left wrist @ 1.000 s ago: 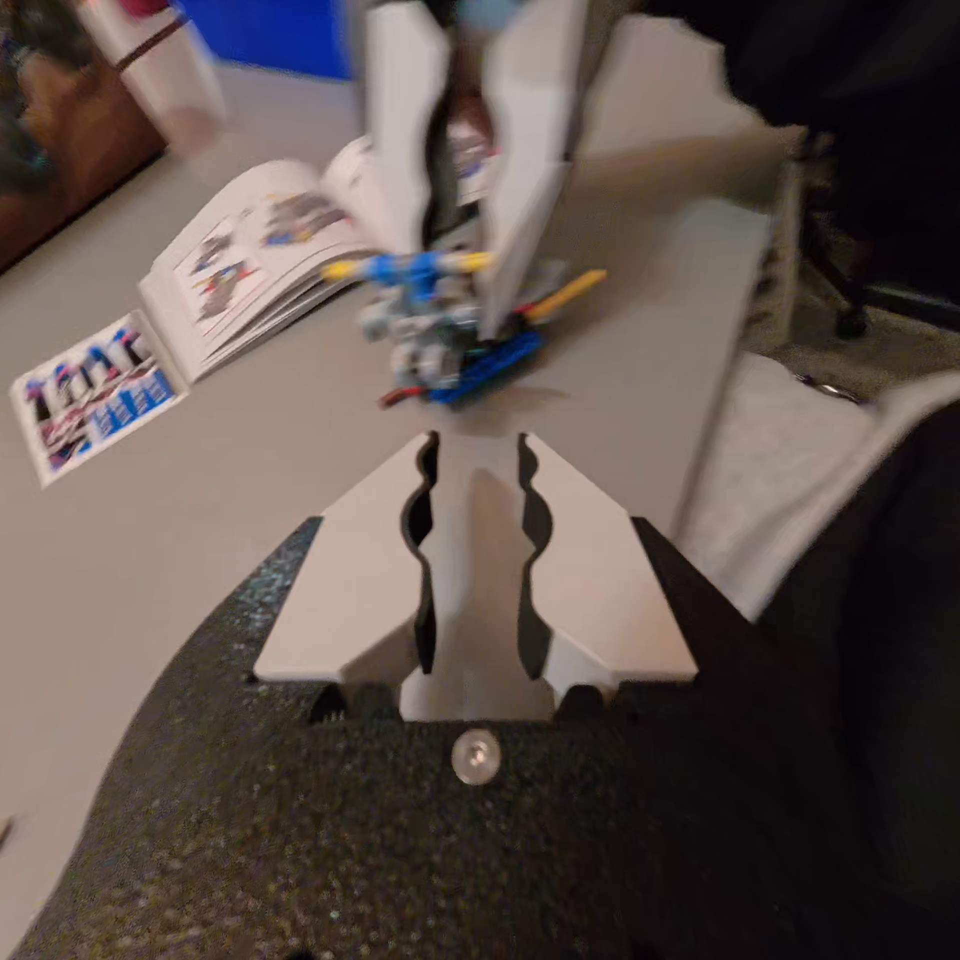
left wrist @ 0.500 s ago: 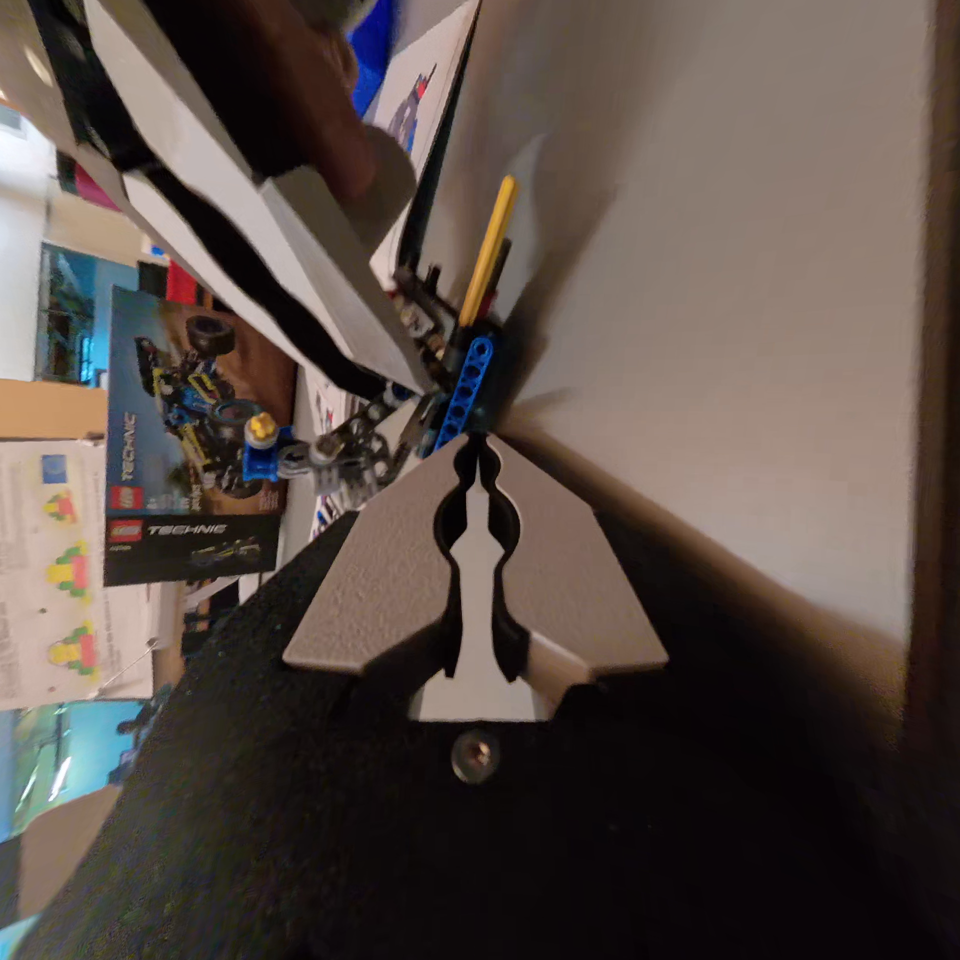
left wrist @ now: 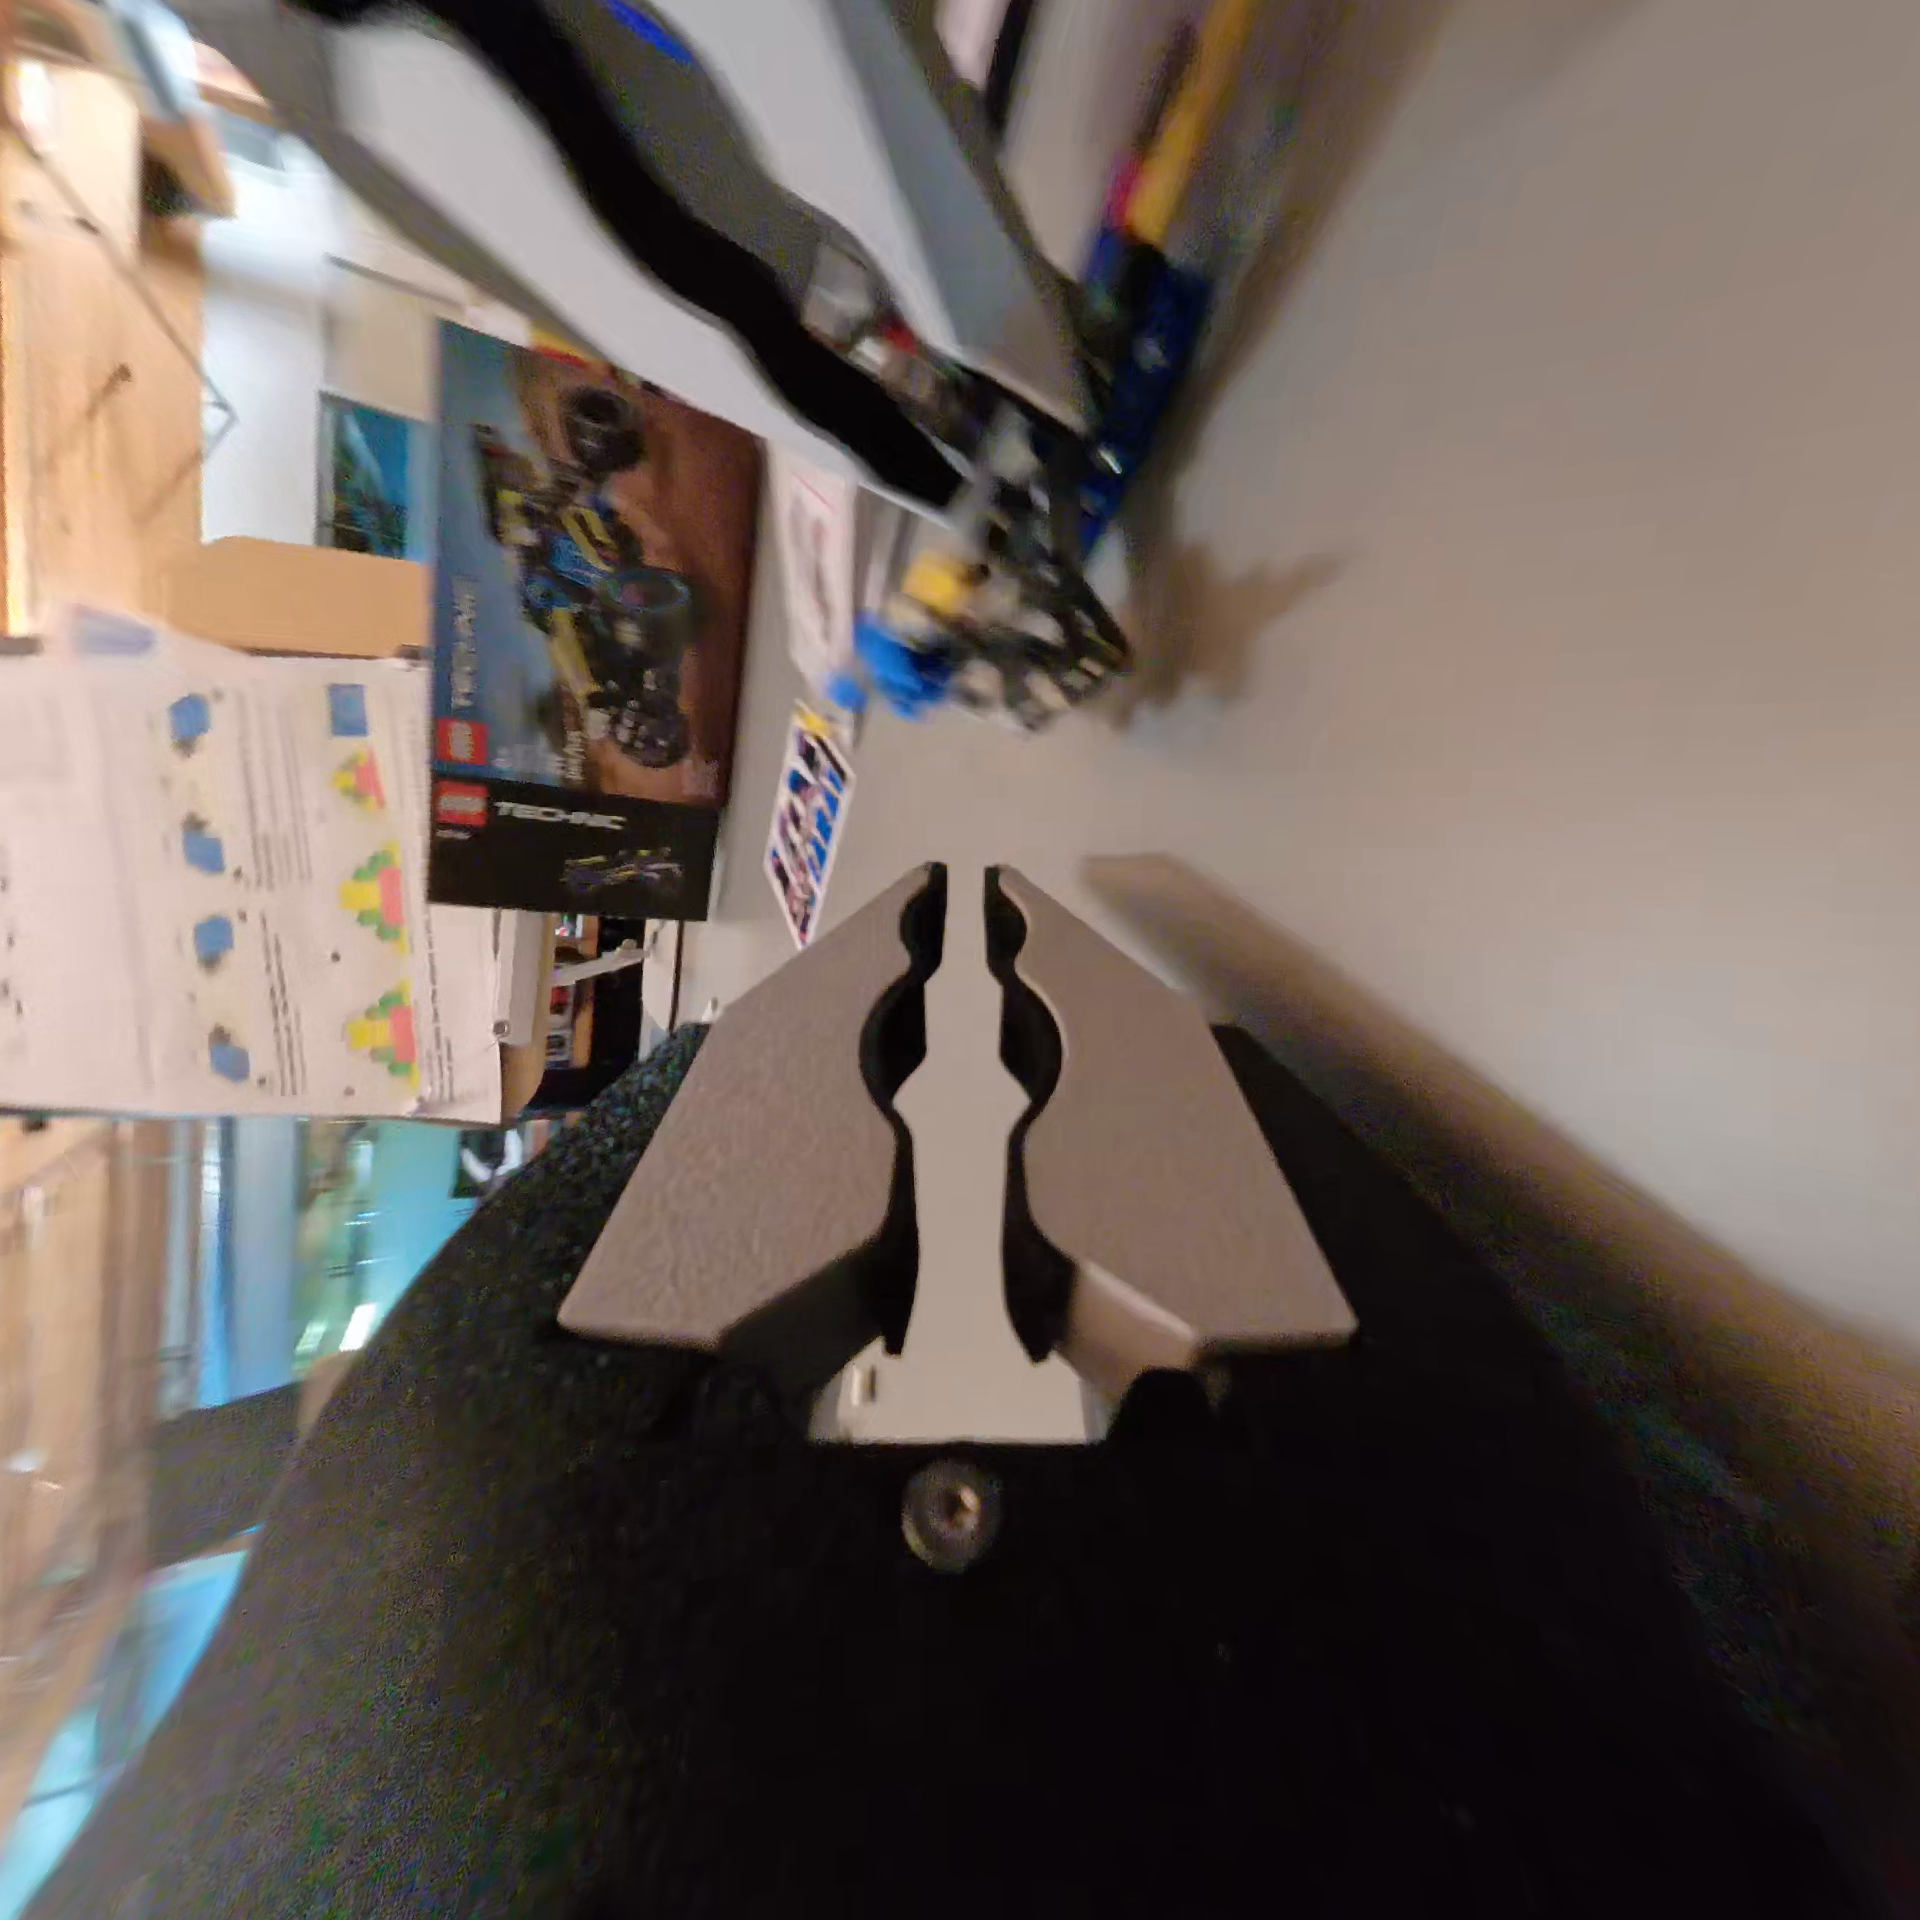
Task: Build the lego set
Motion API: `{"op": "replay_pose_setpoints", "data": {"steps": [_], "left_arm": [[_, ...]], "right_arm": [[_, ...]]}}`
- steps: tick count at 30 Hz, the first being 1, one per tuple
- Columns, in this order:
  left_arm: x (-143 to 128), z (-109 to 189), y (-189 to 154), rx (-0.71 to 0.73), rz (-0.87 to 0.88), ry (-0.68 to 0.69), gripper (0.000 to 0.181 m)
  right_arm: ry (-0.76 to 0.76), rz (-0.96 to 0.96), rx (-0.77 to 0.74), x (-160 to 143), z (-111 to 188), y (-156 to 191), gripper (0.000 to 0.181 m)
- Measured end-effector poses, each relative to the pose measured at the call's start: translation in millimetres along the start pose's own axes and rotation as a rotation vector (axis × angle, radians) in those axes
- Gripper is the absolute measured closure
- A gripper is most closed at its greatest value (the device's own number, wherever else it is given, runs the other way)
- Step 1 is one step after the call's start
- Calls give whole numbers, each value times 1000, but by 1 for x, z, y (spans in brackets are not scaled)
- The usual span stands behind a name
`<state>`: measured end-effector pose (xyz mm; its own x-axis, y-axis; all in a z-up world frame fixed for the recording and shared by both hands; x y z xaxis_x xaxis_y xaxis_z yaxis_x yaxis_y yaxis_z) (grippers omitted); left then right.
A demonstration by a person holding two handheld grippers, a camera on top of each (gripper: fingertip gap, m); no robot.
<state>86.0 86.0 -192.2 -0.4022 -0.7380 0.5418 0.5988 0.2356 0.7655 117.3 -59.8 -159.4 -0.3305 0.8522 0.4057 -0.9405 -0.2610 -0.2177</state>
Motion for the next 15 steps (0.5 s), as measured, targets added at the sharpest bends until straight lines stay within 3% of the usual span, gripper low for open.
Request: {"op": "replay_pose_setpoints", "data": {"steps": [1,4,6,9,12,15], "left_arm": [[8,11,4,-1,75,-55,171],[31,27,13,-74,224,-102,159],[42,24,16,-202,335,-46,149],[54,8,24,-341,464,5,151],[59,-12,22,-507,540,147,153],[52,-33,14,-570,522,299,149]], "right_arm": [[15,12,-3,2,-1,1,159],[42,41,2,6,-2,1,159],[35,37,13,6,-3,1,159],[10,40,16,5,-3,0,159],[-27,23,20,2,-2,-1,159],[-67,-6,4,-1,-1,-1,159]]}}
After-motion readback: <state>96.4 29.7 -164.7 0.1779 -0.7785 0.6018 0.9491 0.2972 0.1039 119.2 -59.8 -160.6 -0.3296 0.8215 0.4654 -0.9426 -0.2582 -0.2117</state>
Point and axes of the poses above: each gripper's, where its closed fingertips meet, z back along the fingers, x out of its top, y = z × x across the jaws, the point moved 8 cm from there along z, back along the fingers, and after that the axes turned 13 degrees about z, right-handed, at the moved point
